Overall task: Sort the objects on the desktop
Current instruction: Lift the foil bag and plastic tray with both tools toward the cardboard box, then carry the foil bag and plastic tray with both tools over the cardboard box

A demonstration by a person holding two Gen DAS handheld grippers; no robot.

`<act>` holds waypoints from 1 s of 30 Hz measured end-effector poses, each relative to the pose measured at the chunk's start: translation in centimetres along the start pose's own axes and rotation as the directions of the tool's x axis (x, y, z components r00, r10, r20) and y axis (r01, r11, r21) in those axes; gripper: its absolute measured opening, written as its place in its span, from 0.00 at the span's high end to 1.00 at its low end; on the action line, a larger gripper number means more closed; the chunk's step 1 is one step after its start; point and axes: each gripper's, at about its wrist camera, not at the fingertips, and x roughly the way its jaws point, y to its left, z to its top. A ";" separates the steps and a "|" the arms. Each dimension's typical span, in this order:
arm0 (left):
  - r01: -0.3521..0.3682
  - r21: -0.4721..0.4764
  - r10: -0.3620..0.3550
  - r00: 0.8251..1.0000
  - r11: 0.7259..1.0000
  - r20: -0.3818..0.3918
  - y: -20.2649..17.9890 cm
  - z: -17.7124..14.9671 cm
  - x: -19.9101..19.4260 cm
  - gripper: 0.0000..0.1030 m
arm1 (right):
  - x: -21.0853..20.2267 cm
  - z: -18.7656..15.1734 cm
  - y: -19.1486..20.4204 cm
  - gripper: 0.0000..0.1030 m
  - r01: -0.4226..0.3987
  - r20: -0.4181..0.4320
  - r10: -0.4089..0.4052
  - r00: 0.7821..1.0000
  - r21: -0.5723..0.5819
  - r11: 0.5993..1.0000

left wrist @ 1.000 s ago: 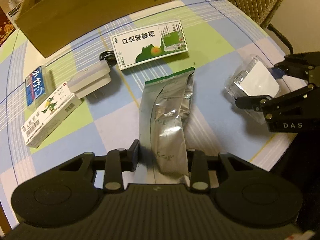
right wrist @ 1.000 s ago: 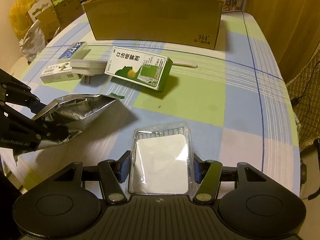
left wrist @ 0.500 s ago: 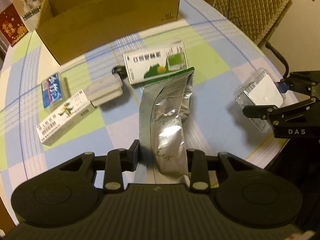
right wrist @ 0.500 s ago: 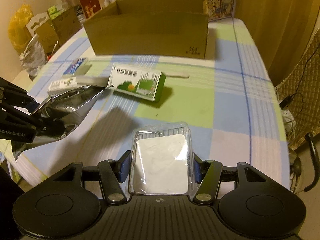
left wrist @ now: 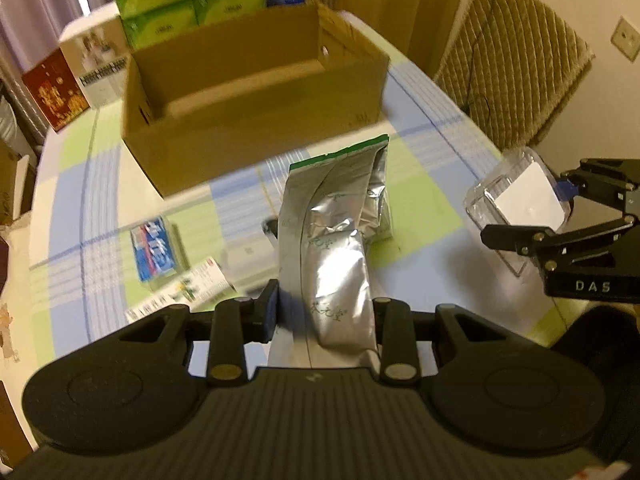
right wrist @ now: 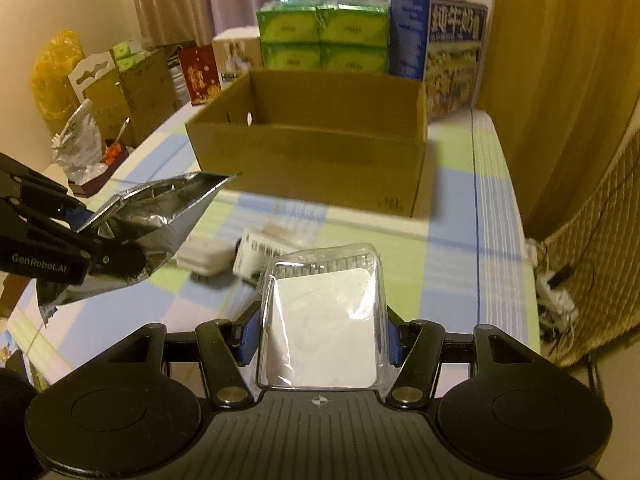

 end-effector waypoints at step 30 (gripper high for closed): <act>-0.044 -0.131 0.057 0.994 0.990 0.095 8.0 13.1 1.6 0.72 | 6.8 15.5 -3.1 0.77 0.010 0.060 -0.008 0.998 -0.035 0.999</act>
